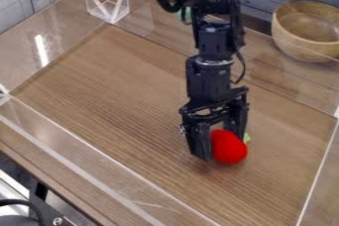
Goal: Move the red object to the left side of the table
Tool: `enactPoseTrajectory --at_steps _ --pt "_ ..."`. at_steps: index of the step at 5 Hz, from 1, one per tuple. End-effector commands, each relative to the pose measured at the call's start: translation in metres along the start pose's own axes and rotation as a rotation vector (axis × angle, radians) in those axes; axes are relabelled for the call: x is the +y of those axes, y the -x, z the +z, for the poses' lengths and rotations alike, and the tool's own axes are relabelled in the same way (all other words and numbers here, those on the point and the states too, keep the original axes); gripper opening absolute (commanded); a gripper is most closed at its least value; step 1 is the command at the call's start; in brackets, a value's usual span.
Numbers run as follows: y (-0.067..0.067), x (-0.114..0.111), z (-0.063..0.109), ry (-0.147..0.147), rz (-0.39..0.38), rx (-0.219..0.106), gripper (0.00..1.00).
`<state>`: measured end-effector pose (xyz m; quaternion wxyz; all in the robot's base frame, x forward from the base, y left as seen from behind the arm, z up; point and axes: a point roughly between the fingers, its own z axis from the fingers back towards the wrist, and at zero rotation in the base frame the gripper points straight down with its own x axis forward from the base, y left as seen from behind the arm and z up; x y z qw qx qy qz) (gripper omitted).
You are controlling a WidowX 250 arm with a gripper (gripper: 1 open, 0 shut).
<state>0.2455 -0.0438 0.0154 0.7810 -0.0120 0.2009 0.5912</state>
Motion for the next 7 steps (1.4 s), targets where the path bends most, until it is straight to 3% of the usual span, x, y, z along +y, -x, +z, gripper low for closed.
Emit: enactPoseTrajectory --at_steps 1,6,7 --pt "-0.021 -0.004 -0.017 -0.006 0.045 -0.008 1.0" --pt "-0.043 -0.008 -0.031 -0.018 0.085 0.006 1.0" --pt "-0.047 -0.008 -0.033 -0.021 0.094 0.01 0.0"
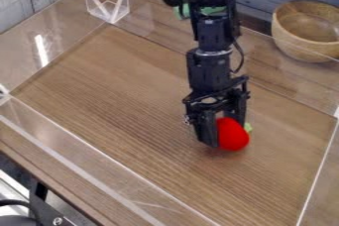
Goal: Move the red object to the left side of the table
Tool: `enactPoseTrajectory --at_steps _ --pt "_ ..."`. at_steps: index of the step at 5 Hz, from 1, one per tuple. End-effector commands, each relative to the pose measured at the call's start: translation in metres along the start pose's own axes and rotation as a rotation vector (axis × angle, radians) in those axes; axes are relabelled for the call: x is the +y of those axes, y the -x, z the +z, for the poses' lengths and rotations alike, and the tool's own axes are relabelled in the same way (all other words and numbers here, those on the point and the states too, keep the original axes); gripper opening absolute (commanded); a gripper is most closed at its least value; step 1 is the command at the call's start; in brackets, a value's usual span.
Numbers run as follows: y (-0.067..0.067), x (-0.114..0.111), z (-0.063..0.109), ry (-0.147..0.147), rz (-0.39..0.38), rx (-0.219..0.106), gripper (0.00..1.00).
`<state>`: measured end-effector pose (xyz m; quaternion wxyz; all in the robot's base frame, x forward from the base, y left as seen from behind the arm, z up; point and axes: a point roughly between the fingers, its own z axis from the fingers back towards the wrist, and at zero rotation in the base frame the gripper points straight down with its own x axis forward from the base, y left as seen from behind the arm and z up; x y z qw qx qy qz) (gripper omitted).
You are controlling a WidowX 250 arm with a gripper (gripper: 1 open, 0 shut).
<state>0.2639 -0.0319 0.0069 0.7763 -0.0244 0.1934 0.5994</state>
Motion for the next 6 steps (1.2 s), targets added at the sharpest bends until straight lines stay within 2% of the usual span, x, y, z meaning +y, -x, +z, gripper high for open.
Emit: enactPoseTrajectory --at_steps 1,3,4,6 --pt "-0.031 0.013 -0.031 -0.077 0.086 0.011 0.0" --pt "-0.031 0.024 -0.02 -0.139 0.092 0.041 0.0" --pt "-0.032 0.03 -0.011 -0.171 0.098 0.069 0.0" --pt "-0.027 0.033 0.009 -0.225 0.049 0.08 0.0"
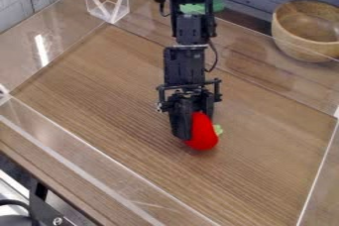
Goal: Move the red object to the left side of the table
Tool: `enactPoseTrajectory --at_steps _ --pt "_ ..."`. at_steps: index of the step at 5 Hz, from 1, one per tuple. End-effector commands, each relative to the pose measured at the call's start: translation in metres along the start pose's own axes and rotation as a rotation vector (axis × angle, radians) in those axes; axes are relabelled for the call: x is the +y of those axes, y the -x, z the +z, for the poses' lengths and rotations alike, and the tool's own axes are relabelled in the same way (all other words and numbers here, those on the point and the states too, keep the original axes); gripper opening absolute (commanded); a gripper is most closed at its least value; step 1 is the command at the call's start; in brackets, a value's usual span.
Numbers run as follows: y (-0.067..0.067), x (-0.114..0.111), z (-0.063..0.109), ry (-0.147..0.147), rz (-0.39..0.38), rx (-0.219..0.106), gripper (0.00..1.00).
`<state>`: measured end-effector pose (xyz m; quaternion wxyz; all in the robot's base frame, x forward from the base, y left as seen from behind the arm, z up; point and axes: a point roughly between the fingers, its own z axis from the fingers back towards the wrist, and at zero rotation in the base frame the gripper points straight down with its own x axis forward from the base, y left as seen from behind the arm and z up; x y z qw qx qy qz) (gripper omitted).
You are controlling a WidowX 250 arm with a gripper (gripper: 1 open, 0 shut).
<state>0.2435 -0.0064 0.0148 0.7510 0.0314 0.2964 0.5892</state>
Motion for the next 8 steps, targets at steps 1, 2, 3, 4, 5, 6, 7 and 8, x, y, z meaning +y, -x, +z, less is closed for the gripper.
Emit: enactPoseTrajectory --at_steps 1,2,3,4,5,6,7,8 --pt "-0.005 0.01 0.015 -0.047 -0.025 -0.016 0.0" --pt "-0.002 0.014 0.028 -0.079 -0.058 -0.009 0.0" --pt "0.0 0.017 0.037 -0.095 -0.082 -0.001 0.0" --pt "0.002 0.02 0.044 -0.11 -0.094 0.013 0.0" --pt "0.002 0.024 0.053 -0.12 -0.101 0.028 0.0" --pt "0.0 0.03 0.062 -0.132 -0.104 0.047 0.0" --pt "-0.001 0.036 0.072 -0.14 -0.098 0.064 0.0" --pt "0.001 0.041 0.078 -0.152 -0.096 0.076 0.0"
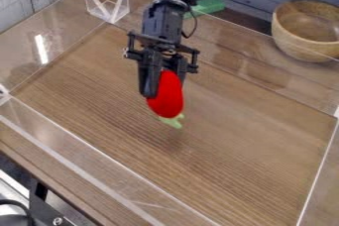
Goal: Move the red object to the left side of the table
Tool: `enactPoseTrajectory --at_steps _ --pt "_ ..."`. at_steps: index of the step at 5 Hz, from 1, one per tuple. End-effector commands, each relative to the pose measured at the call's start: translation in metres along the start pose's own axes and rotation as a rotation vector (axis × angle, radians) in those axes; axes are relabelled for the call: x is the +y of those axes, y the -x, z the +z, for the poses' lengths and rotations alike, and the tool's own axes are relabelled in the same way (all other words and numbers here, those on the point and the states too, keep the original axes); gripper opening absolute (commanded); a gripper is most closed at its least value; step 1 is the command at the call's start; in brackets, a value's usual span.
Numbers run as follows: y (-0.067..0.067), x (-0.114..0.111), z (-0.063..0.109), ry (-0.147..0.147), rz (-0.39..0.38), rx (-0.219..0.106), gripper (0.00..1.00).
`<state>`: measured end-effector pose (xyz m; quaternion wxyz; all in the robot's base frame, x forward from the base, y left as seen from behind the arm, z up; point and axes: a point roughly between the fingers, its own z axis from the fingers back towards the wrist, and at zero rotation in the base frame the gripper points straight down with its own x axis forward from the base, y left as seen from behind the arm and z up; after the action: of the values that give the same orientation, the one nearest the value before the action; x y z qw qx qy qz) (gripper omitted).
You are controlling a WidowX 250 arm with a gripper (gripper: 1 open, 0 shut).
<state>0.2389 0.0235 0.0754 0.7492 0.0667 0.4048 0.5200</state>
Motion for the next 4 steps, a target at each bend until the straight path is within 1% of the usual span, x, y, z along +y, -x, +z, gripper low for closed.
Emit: enactPoseTrajectory --at_steps 1,4 --pt "0.0061 0.0112 0.0222 0.059 -0.008 -0.04 0.0" --pt "0.0017 0.0192 0.0292 0.046 -0.014 -0.025 0.0"
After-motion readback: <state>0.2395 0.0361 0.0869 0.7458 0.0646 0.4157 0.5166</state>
